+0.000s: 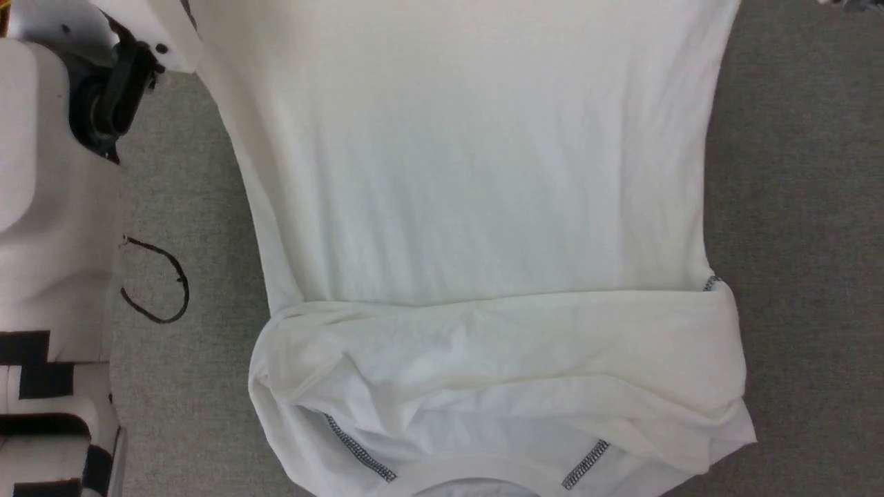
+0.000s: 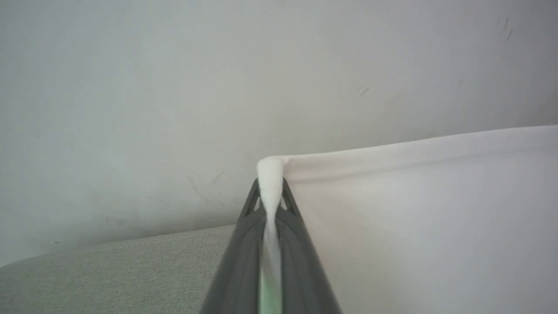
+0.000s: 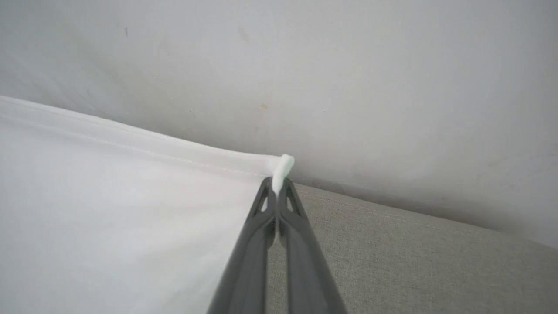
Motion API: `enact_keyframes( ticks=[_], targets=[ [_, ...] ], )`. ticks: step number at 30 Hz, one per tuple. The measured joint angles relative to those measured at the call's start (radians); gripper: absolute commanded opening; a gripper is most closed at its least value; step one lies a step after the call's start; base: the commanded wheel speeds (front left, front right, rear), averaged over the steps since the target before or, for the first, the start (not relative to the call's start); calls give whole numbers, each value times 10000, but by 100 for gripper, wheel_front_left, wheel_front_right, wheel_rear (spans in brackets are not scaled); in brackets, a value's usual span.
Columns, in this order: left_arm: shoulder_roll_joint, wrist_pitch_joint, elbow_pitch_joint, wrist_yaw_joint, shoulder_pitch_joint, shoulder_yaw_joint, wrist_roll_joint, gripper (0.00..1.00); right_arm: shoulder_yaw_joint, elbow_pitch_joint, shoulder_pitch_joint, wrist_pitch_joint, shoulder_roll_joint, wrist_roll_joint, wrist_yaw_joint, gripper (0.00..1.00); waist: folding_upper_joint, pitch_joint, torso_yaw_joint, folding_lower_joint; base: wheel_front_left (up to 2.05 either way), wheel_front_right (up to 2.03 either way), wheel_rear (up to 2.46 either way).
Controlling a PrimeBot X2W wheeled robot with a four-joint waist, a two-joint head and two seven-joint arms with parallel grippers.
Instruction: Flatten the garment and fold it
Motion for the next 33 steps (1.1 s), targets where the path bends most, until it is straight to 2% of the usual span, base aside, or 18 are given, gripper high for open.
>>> enact_keyframes(
  ticks=[3, 6, 12, 18, 24, 33],
  targets=[
    [79, -453, -297, 0, 508, 79, -6, 0, 134, -596, 679, -456, -215, 144, -2, 0, 0, -502, -94, 0, 0, 0, 0],
    [148, -886, -920, 23, 1707, 278, -159, 0, 357, -1498, 1860, -993, -566, 199, 0, 0, 0, -1046, -176, 0, 0, 0, 0],
    [293, -1120, -2989, 729, 5440, 819, -500, 0, 257, -3492, 5111, -1615, -1045, 504, 4, 0, 0, -2195, -342, -3, 0, 0, 0],
    [157, -807, -5053, 1507, 8901, 1124, -794, 0, -642, -5237, 8252, -1703, -1076, 385, 4, 0, 0, -3182, -485, -5, 0, 0, 0],
    [-142, -382, -6468, 2040, 11320, 1018, -888, 0, -2010, -6765, 11073, -1225, -633, -282, 0, 0, 0, -3818, -621, -3, 0, 0, 0],
    [-290, 426, -6901, 2374, 13202, 702, -1160, 0, -3875, -8312, 14564, -355, 761, -1595, -2, 0, 0, -4181, -663, -1, 0, 0, 0]
  ],
)
